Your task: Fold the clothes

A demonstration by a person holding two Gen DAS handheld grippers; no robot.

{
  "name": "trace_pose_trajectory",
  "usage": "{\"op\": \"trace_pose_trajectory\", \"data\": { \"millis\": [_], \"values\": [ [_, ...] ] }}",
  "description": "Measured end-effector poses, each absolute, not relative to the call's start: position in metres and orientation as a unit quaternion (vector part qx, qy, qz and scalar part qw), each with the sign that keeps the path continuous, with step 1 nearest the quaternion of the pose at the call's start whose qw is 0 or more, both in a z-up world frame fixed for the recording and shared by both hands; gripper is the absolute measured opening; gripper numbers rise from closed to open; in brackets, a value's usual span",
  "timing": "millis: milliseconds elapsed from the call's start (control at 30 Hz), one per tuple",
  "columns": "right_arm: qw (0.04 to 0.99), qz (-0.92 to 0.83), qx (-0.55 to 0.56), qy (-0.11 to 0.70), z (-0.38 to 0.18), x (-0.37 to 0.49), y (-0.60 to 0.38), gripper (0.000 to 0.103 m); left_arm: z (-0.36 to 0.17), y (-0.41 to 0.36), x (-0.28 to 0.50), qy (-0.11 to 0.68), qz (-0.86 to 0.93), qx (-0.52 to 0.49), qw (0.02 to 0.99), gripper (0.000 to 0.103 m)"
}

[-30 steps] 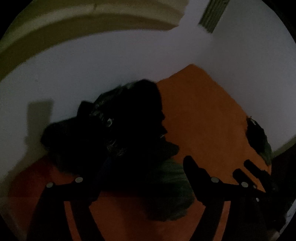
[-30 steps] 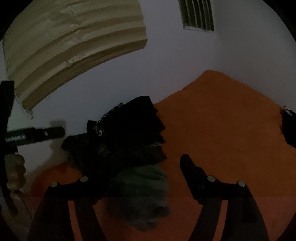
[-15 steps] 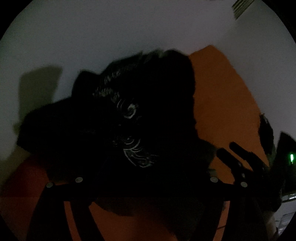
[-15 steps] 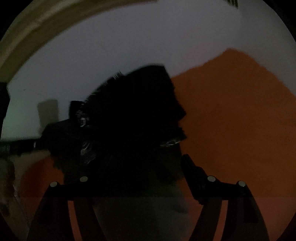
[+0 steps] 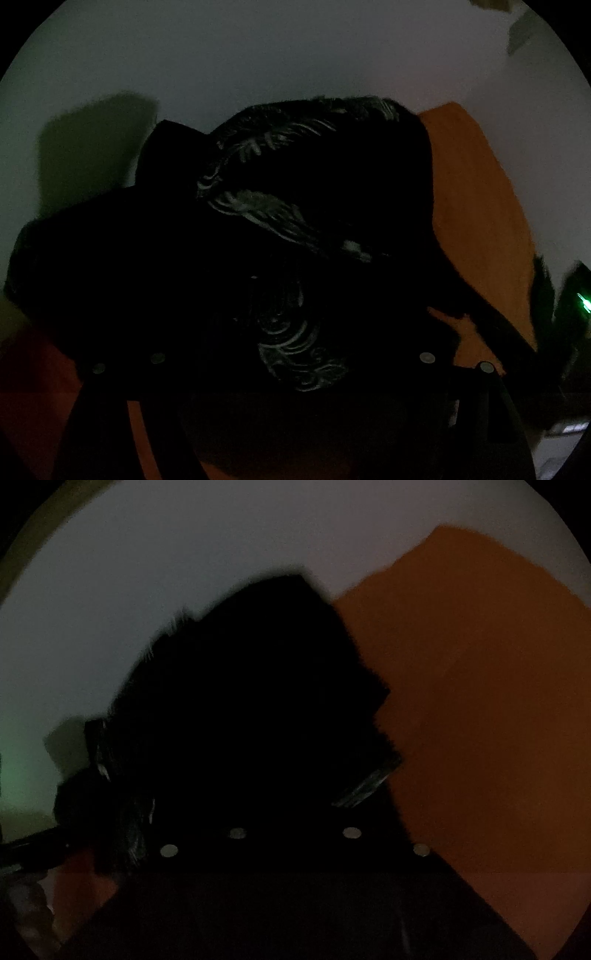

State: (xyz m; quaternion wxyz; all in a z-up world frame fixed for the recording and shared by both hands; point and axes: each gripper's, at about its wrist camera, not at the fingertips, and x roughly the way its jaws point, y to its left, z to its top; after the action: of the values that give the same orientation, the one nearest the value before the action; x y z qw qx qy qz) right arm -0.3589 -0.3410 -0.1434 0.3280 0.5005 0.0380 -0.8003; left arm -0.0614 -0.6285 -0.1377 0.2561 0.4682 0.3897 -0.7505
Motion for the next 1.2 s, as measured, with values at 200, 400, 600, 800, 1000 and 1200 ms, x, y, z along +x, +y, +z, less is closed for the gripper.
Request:
{"op": "trace_pose_trajectory", "data": {
  "millis": [200, 400, 600, 800, 1000, 1200],
  "values": [
    [0.295, -0.850, 0.434, 0.032, -0.063, -0.372, -0.271, 0.010, -0.094, -0.589, -0.078, 0.383, -0.764, 0.456, 0.246, 0.080],
    [0.235, -0.883, 0.404, 0.042, 0.009, -0.369, -0.163, 0.002, -0.043, -0.517, -0.106, 0.366, -0.790, 0.446, 0.208, 0.080],
    [0.151, -0.913, 0.376, 0.045, 0.054, -0.344, -0.019, 0.000, -0.024, -0.409, -0.137, 0.357, -0.798, 0.464, 0.147, 0.080],
    [0.085, -0.909, 0.407, 0.036, 0.034, -0.312, 0.127, 0.000, -0.019, -0.334, -0.152, 0.280, -0.811, 0.502, 0.108, 0.080],
    [0.077, -0.878, 0.472, -0.021, -0.047, -0.278, 0.188, 0.000, -0.057, -0.311, -0.166, 0.259, -0.793, 0.541, 0.109, 0.080],
    [0.119, -0.853, 0.508, -0.009, -0.106, -0.274, 0.155, 0.000, -0.062, -0.329, -0.170, 0.258, -0.783, 0.547, 0.142, 0.081]
  ]
}}
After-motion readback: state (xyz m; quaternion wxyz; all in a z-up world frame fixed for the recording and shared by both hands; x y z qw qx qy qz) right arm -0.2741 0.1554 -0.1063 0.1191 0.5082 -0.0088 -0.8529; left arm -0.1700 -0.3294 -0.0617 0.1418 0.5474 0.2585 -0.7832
